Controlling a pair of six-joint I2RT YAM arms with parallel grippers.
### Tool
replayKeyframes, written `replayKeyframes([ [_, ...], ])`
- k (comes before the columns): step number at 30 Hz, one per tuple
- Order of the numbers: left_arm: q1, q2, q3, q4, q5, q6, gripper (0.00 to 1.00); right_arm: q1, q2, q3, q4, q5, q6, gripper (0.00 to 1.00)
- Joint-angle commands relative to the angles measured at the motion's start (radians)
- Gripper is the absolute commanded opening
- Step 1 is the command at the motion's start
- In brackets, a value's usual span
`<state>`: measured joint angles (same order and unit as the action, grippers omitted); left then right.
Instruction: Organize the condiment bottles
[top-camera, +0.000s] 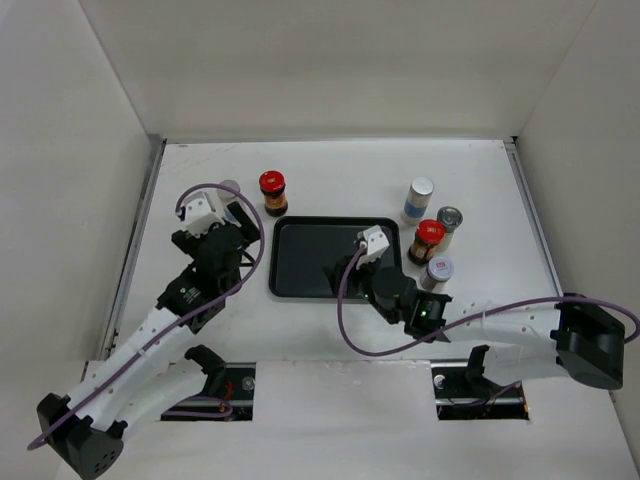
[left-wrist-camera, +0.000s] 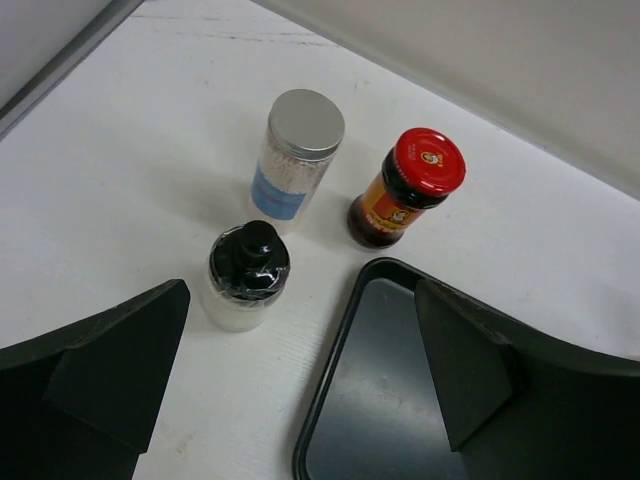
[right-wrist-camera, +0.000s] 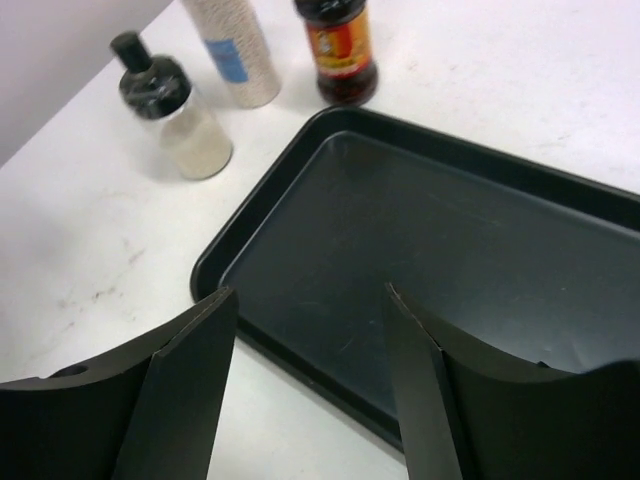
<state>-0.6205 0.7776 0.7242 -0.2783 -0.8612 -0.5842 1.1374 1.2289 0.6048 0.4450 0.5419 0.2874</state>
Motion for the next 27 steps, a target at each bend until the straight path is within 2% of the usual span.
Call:
replayKeyframes([
  [1,0.021,-0.014,0.018,-0.036,-0.048,0.004,1.0,0.034,0.014,0.001,0.084,-0.028,0.004,0.64],
  [3,0.021,-0.006,0.018,-0.038,-0.053,0.004,1.0,0.038,0.014,-0.005,0.092,-0.028,0.009,0.57],
  [5,0.025,0.006,0.02,-0.029,-0.076,0.006,1.0,0.038,0.011,-0.005,0.092,-0.033,0.01,0.44],
  [8,0.032,0.028,0.037,-0.007,-0.093,0.032,1.0,0.034,0.003,-0.008,0.075,-0.043,0.03,0.17],
  [10,0.041,0.038,0.032,0.028,-0.09,0.055,1.0,0.028,-0.002,-0.007,0.052,-0.043,0.051,0.11],
  [12,0.067,0.054,0.023,0.069,-0.067,0.079,1.0,0.022,0.001,0.0,0.037,-0.043,0.053,0.13],
  [13,0.08,0.064,0.023,0.085,-0.041,0.095,0.92,0.018,0.004,-0.002,0.041,-0.039,0.053,0.15],
  [14,0.093,0.078,0.023,0.094,-0.01,0.099,0.67,0.014,0.007,-0.005,0.043,-0.036,0.056,0.17],
  [15,0.098,0.086,0.024,0.097,0.007,0.099,0.57,0.008,0.011,-0.005,0.043,-0.036,0.056,0.19],
  [16,0.101,0.098,0.024,0.099,0.026,0.099,0.56,0.005,0.011,-0.007,0.043,-0.034,0.058,0.21],
  [19,0.117,0.15,0.026,0.08,0.062,0.087,0.72,0.002,0.004,-0.017,0.06,-0.034,0.062,0.27],
  [21,0.132,0.193,0.03,0.068,0.071,0.084,0.79,-0.006,0.004,-0.025,0.073,-0.034,0.061,0.34],
  [25,0.163,0.288,0.04,0.079,0.12,0.077,0.84,-0.02,0.001,-0.033,0.081,-0.037,0.062,0.5],
  [27,0.184,0.327,0.034,0.112,0.161,0.067,0.84,-0.02,0.007,-0.033,0.086,-0.037,0.062,0.54],
])
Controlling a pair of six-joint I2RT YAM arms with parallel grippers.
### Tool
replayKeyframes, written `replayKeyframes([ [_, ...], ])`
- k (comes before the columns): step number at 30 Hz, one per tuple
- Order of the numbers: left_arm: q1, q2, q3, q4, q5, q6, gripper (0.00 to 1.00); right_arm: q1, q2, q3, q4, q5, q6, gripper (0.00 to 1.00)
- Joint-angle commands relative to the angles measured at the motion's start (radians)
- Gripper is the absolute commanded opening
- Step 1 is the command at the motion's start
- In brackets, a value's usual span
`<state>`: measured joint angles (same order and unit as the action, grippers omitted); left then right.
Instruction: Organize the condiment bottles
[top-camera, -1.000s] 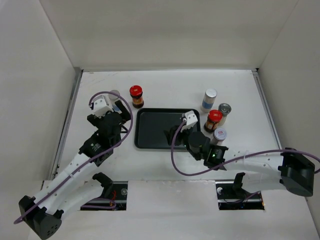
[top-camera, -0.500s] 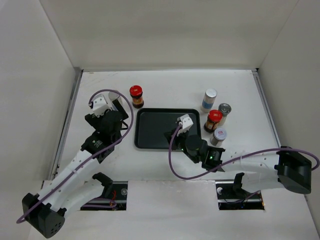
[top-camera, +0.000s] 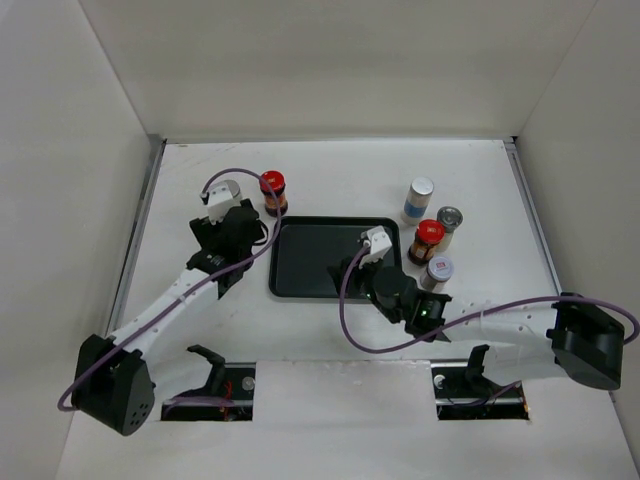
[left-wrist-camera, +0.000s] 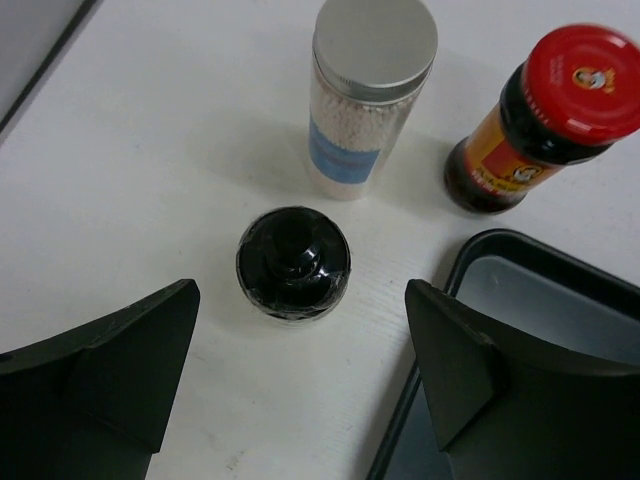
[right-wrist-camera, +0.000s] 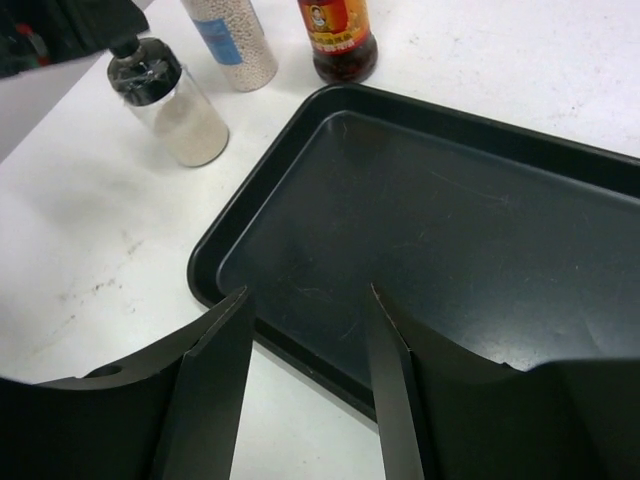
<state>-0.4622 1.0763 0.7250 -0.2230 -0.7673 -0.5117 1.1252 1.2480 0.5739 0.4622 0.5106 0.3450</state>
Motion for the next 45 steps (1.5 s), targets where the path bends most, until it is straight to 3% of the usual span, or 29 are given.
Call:
replayKeyframes([
  [1,0.039,0.042,0.031,0.069,0.08,-0.007,0.84,-0.011,-0.006,-0.002,0.07,-0.006,0.005,0.54],
  [18,0.148,0.189,-0.027,0.209,0.146,-0.034,0.72,-0.043,0.019,0.0,0.066,-0.015,0.026,0.56],
  [25,0.145,0.209,-0.029,0.223,0.148,-0.033,0.53,-0.055,0.014,-0.005,0.063,-0.017,0.028,0.59],
  [31,0.138,0.094,-0.032,0.18,0.138,-0.024,0.38,-0.064,-0.012,-0.019,0.073,-0.007,0.028,0.66],
  [34,0.098,-0.016,-0.015,0.156,0.132,-0.019,0.36,-0.071,-0.022,-0.022,0.072,-0.014,0.032,0.75],
  [37,0.023,-0.047,0.033,0.154,0.125,-0.022,0.35,-0.077,-0.025,-0.026,0.073,-0.006,0.034,0.77],
  [41,-0.095,0.043,0.114,0.191,0.128,-0.022,0.35,-0.098,-0.036,-0.034,0.066,-0.003,0.057,0.76],
  [45,-0.141,0.192,0.186,0.257,0.148,-0.013,0.35,-0.12,-0.051,-0.048,0.073,0.0,0.063,0.76],
])
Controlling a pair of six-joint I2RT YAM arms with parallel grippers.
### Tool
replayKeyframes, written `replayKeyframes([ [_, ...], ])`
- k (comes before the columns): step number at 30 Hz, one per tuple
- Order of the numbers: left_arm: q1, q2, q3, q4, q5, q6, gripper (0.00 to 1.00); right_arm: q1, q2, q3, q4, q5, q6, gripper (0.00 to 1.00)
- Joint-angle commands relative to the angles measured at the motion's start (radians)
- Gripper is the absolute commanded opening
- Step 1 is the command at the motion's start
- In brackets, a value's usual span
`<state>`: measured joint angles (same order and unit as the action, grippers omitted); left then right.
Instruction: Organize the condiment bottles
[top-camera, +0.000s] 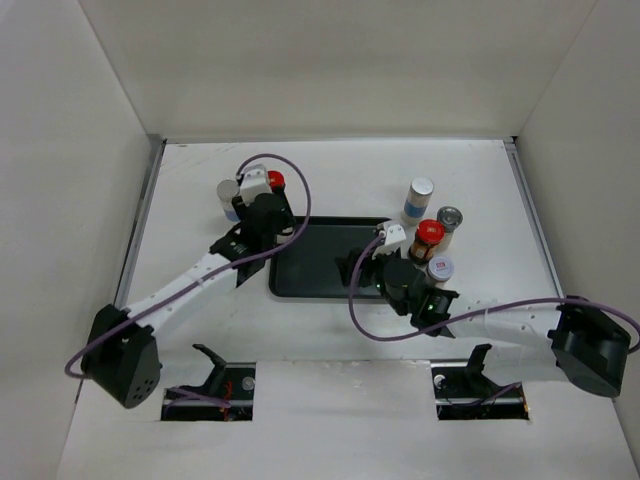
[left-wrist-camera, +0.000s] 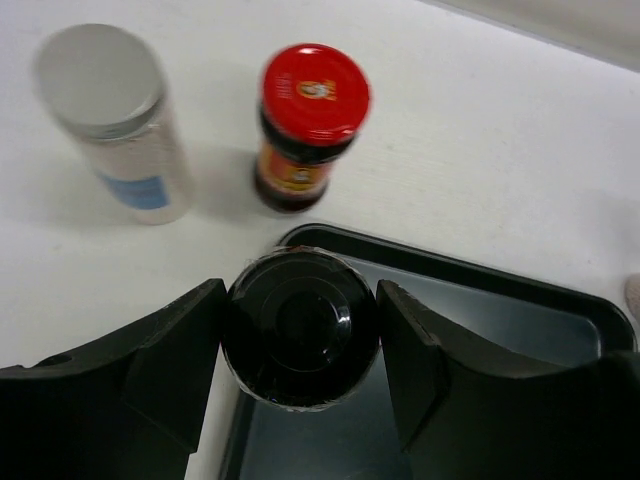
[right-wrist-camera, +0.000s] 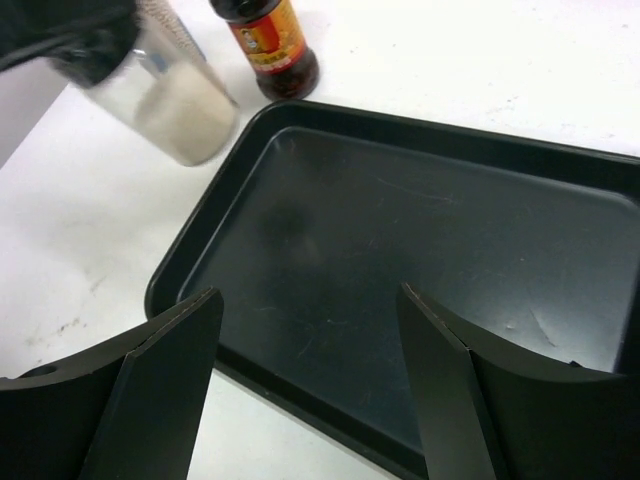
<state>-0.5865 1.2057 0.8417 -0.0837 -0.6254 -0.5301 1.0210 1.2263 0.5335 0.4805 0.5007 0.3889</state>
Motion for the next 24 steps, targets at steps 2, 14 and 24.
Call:
replayKeyframes([
  [2,-0.026,0.13,0.092,0.163,0.022,0.015,0.35,-0.02,-0.039,-0.007,0.044,0.01,0.03,0.76],
  [14,-0.029,0.337,0.143,0.26,0.027,0.062,0.37,-0.034,-0.056,-0.018,0.049,0.01,0.033,0.76],
  [24,-0.04,0.301,0.114,0.268,0.016,0.065,0.83,-0.032,-0.054,-0.015,0.043,0.012,0.034,0.77],
])
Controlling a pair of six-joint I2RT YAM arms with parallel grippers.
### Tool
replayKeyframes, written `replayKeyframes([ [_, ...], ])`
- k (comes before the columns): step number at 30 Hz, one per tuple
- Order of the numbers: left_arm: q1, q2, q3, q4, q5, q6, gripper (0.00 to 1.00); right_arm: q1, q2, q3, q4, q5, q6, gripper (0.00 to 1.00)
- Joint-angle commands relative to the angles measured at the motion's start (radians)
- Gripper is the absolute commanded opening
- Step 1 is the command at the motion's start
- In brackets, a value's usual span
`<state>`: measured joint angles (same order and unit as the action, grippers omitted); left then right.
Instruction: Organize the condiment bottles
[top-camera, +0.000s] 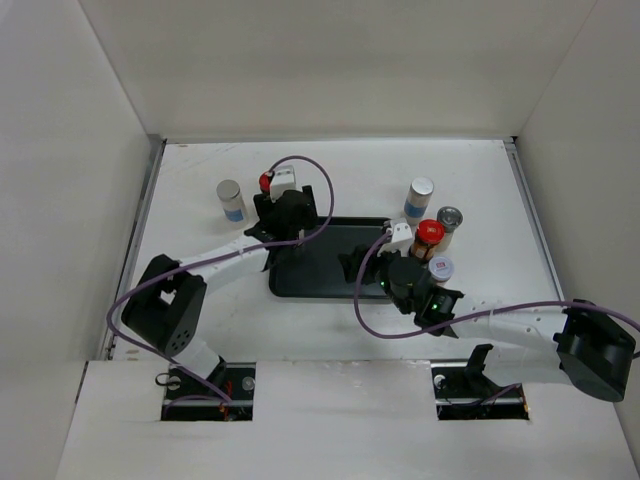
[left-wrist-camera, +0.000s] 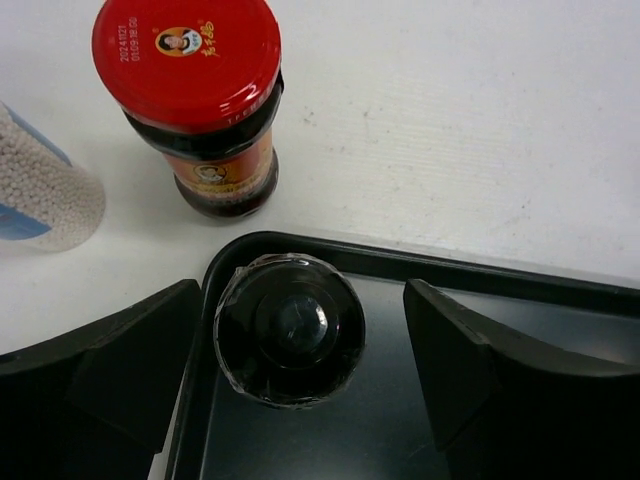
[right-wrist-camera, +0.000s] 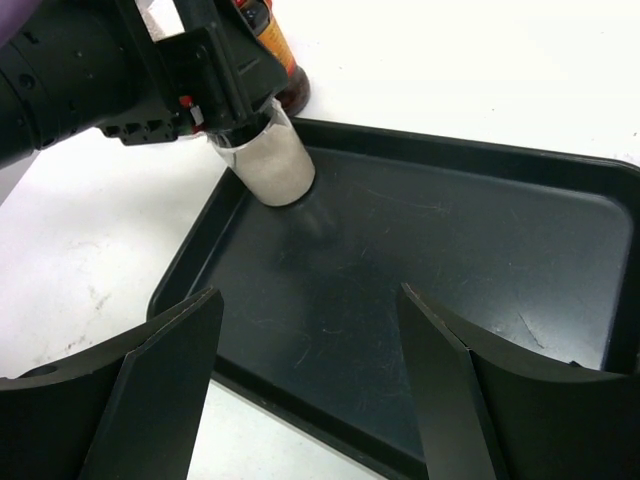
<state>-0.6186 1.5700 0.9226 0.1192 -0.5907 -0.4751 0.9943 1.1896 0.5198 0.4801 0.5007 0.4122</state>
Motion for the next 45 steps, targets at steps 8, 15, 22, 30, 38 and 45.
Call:
replayKeyframes([
  [8,0.065,-0.241,-0.008,0.059,-0.057,0.003,0.84,-0.006,-0.019,-0.003,0.049,0.012,0.008,0.77],
  [15,0.246,-0.242,0.042,-0.036,-0.011,-0.026,0.85,-0.006,0.011,0.008,0.049,0.01,0.008,0.78],
  [22,0.371,-0.125,0.143,-0.069,0.034,-0.025,0.86,-0.006,0.018,0.01,0.046,0.01,0.008,0.79],
  [30,0.415,0.024,0.24,-0.125,0.055,-0.026,0.78,-0.006,0.018,0.013,0.041,0.01,0.002,0.79],
  [38,0.411,0.05,0.211,-0.133,0.022,-0.028,0.71,-0.006,0.022,0.011,0.043,0.009,0.007,0.8],
  [45,0.415,0.019,0.179,-0.128,0.043,-0.028,0.41,-0.007,0.013,0.009,0.034,0.012,0.005,0.8],
])
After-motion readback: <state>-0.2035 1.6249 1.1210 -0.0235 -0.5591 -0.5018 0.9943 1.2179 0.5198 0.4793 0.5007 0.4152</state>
